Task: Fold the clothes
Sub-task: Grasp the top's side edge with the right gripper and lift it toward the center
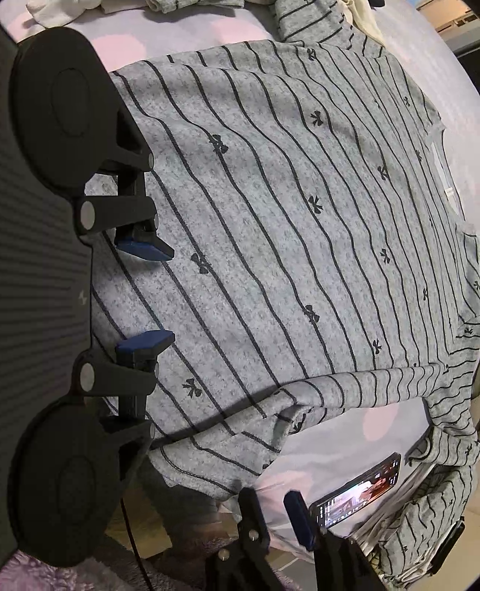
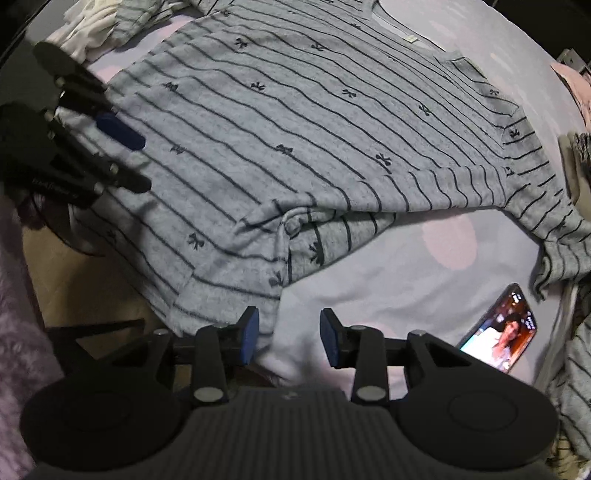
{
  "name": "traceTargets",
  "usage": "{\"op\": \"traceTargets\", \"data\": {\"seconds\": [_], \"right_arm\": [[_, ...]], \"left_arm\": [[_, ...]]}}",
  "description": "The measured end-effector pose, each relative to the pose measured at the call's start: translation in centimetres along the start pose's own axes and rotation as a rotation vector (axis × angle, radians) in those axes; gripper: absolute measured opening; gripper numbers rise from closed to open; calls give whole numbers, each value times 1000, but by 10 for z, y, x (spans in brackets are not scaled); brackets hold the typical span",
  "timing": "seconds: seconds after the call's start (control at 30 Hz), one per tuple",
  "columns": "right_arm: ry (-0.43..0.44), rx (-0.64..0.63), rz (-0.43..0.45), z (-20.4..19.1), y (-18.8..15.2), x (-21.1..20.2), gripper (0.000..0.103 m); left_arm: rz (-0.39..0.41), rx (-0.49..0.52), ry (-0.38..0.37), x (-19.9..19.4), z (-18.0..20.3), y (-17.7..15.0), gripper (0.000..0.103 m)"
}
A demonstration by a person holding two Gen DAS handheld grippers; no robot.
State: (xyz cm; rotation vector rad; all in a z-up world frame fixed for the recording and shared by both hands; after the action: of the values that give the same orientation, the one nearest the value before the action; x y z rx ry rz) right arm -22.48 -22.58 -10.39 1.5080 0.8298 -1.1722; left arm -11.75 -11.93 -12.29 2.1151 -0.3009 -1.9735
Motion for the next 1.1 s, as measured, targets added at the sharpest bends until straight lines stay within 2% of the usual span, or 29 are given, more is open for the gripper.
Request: {"op": "traceTargets", "data": {"seconds": [0.2, 0.3, 0.37, 0.57, 0.7, 0.87, 1.0, 1.1], "right_arm": [[76, 42, -61, -5, 1, 23, 38], [77, 58, -86, -6, 0, 31, 10], [86, 74, -83, -4, 0, 25, 5], [87, 154, -63, 6, -1, -23, 3], [26, 190, -75, 20, -13, -65, 3], [-86, 223, -136, 33, -45, -89, 3], [-147, 274, -201, 52, -70, -74, 5], [-137, 333, -222, 69, -79, -65, 10]], "left_arm": [[-2, -4, 7, 1, -3, -1, 39], [1, -5, 11, 0, -3, -2, 39], [5, -6, 11, -1, -3, -1, 39], [45, 49, 6, -10, 7, 15, 39], [88, 104, 1, -21, 18, 27, 39], [126, 162, -10, -28, 35, 44, 39], [136, 194, -10, -29, 44, 53, 39], [132, 192, -8, -30, 44, 54, 39]]}}
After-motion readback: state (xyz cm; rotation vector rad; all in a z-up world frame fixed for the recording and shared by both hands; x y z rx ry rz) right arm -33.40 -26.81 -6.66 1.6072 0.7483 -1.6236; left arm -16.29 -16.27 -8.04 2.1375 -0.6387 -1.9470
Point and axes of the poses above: each gripper's, at about its wrist camera, not at the fingertips, and x roughly the way its jaws point, z to its right, y to its top, the point moved 6 cm from there along x, roughly the way its jaws point, and after that the axes turned 14 degrees about x, right-handed, at the moved point
